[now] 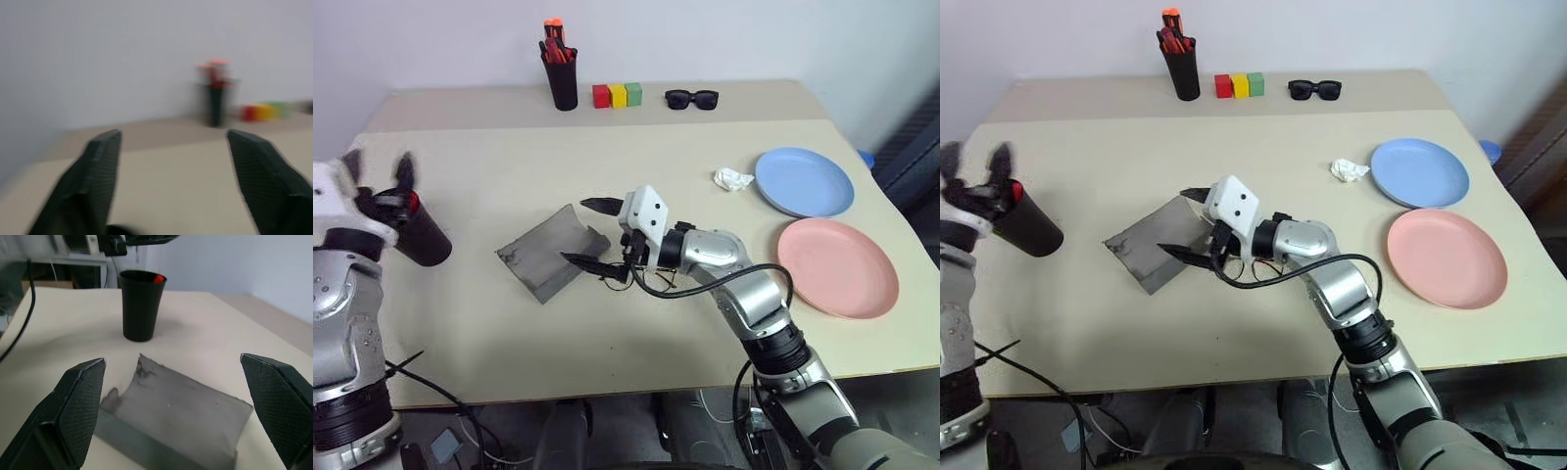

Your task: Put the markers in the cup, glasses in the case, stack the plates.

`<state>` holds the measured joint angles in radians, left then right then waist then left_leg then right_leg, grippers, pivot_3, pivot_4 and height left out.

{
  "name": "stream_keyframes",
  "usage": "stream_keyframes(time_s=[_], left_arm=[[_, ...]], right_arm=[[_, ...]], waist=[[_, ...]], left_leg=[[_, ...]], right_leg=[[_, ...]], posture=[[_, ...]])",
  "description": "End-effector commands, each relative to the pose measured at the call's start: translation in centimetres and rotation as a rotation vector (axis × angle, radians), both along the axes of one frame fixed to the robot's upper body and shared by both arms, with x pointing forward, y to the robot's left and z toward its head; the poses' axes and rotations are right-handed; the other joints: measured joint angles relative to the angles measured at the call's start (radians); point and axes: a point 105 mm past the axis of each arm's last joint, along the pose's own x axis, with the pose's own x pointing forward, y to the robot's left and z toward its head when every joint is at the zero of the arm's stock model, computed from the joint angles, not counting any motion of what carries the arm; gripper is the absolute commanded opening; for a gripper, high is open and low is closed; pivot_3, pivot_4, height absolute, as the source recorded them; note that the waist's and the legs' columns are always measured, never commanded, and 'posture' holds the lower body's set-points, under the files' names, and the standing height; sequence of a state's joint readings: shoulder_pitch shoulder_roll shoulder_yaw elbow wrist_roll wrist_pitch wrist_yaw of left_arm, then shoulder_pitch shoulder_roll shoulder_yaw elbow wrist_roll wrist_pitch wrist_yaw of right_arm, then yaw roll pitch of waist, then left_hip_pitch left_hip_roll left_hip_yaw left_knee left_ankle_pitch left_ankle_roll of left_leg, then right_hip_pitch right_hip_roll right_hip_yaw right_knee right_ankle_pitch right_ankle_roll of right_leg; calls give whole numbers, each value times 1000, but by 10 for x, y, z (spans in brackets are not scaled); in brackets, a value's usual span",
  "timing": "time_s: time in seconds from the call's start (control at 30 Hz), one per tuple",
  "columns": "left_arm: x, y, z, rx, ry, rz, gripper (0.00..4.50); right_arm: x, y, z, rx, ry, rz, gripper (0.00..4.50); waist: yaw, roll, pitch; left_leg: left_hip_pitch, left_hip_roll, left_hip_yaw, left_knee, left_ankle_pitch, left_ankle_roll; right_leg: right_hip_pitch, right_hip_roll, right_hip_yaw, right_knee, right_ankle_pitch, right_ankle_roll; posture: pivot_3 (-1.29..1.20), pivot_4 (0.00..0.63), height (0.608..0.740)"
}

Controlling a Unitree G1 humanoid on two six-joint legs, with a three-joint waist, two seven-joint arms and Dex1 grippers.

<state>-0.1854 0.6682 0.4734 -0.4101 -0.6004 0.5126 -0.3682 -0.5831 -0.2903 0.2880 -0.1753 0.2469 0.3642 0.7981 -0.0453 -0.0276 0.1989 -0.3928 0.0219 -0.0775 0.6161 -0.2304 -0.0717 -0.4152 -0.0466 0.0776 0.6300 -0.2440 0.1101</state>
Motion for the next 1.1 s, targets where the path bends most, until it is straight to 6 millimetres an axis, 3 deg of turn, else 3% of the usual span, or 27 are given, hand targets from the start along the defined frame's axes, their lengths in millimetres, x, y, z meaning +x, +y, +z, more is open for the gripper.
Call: stream_keyframes(time_s=[0.03,0.17,0.27,0.5,0.63,0.8,0.97,1.1], left_arm=[[-17,-55,-35,79,298,-329,4467],[-25,-78,-71,210,522,-452,4467],[-27,-83,-99,307,682,-476,4467],[-10,-88,-121,339,765,-470,4467],[-5,-89,-125,373,745,-483,2640],[-3,-91,-127,489,674,-542,21],[-10,-95,-126,658,574,-697,21],[-7,-95,-120,684,528,-750,21]], right_arm=[[-2,-20,13,4,-46,-13,4500],[-2,-36,9,-33,-37,-38,4500],[-3,-44,5,-57,-33,-55,4500],[-8,-48,2,-62,-28,-83,4500],[-11,-49,-1,-63,-21,-93,4500],[-10,-52,-2,-70,-19,-101,4500],[-9,-52,-1,-76,-21,-96,4500],[-8,-50,-1,-76,-21,-87,4500]], waist=[[-2,1,0],[-10,1,1],[-17,1,1],[-22,1,1],[-23,1,1],[-21,1,1],[-20,1,1],[-19,1,1]], left_leg=[[0,0,1,0,0,0],[1,1,0,-1,0,0],[1,1,0,-1,0,0],[1,1,0,-1,0,0],[0,1,0,-1,0,0],[0,1,1,-1,0,0],[0,1,1,-1,0,0],[-1,1,1,-1,0,0]], right_leg=[[0,0,0,0,0,0],[-1,1,0,1,-2,-3],[-1,2,1,1,-2,-3],[-2,2,0,1,-2,-3],[-2,2,1,1,-2,-3],[-2,2,1,1,-2,-4],[-2,2,1,1,-3,-4],[-2,2,1,1,-3,-4]], posture=[[0,150,740],[0,150,740],[0,150,740],[0,150,740],[0,150,740],[0,150,740],[0,150,740],[0,150,740]])
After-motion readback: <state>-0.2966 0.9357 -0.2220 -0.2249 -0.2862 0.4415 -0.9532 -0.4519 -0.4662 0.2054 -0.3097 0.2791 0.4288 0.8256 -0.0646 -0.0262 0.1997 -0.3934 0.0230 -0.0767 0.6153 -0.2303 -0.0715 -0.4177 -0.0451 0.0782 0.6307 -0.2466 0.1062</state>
